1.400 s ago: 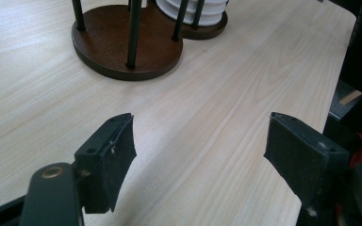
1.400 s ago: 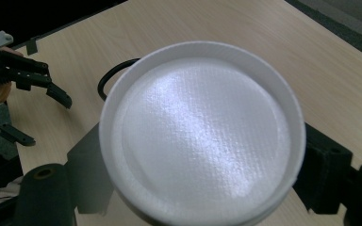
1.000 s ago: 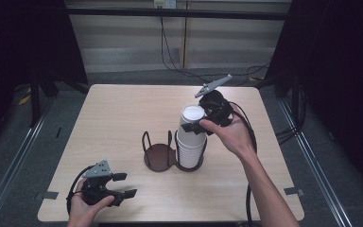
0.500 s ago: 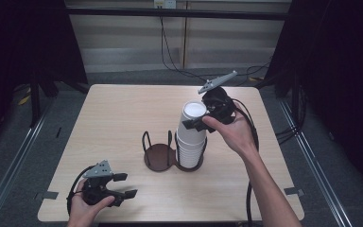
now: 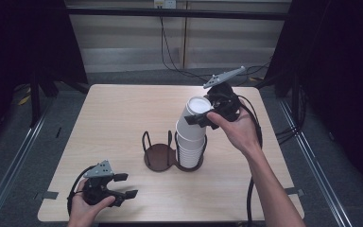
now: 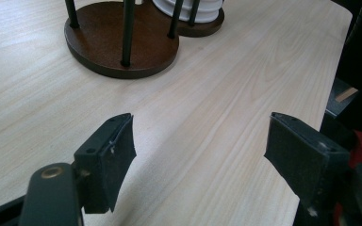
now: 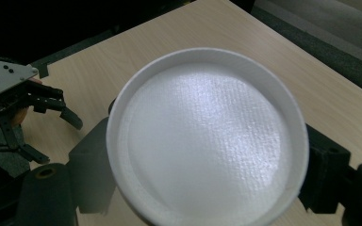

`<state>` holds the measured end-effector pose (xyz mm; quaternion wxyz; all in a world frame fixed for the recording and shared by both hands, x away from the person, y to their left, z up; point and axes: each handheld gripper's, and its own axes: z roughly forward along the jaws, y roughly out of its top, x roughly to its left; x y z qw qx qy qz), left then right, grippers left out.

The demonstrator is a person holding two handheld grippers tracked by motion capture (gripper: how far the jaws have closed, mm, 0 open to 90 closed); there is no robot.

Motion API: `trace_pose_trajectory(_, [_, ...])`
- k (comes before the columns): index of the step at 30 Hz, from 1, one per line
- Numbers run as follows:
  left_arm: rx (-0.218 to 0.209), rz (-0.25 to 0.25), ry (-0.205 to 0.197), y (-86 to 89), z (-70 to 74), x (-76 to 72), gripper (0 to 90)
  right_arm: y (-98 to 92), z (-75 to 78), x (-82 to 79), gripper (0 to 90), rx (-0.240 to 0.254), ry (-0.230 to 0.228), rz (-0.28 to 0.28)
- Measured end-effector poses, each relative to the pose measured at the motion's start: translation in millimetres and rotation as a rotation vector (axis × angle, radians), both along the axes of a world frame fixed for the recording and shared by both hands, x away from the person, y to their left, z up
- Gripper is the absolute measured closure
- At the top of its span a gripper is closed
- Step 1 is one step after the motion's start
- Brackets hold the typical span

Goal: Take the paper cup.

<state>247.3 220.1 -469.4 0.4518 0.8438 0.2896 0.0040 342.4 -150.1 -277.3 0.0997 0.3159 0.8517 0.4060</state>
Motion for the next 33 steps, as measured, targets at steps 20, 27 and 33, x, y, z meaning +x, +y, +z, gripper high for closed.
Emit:
trace_pose_trajectory(20, [0.005, -0.005, 0.008, -0.8, -0.8, 0.2, 24.0, -7.4, 9.6, -5.6, 22.6, 0.046, -0.055, -0.021])
trace_pose_trajectory(27, [0.006, -0.006, 0.009, -0.7, -0.7, 0.1, 24.1, -11.5, 11.0, -7.9, 22.7, 0.092, -0.078, -0.020])
trace_pose_trajectory(33, [0.008, -0.012, 0.012, -0.8, -0.8, 0.2, 24.2, -16.3, 14.2, -10.6, 22.8, 0.136, -0.095, -0.021])
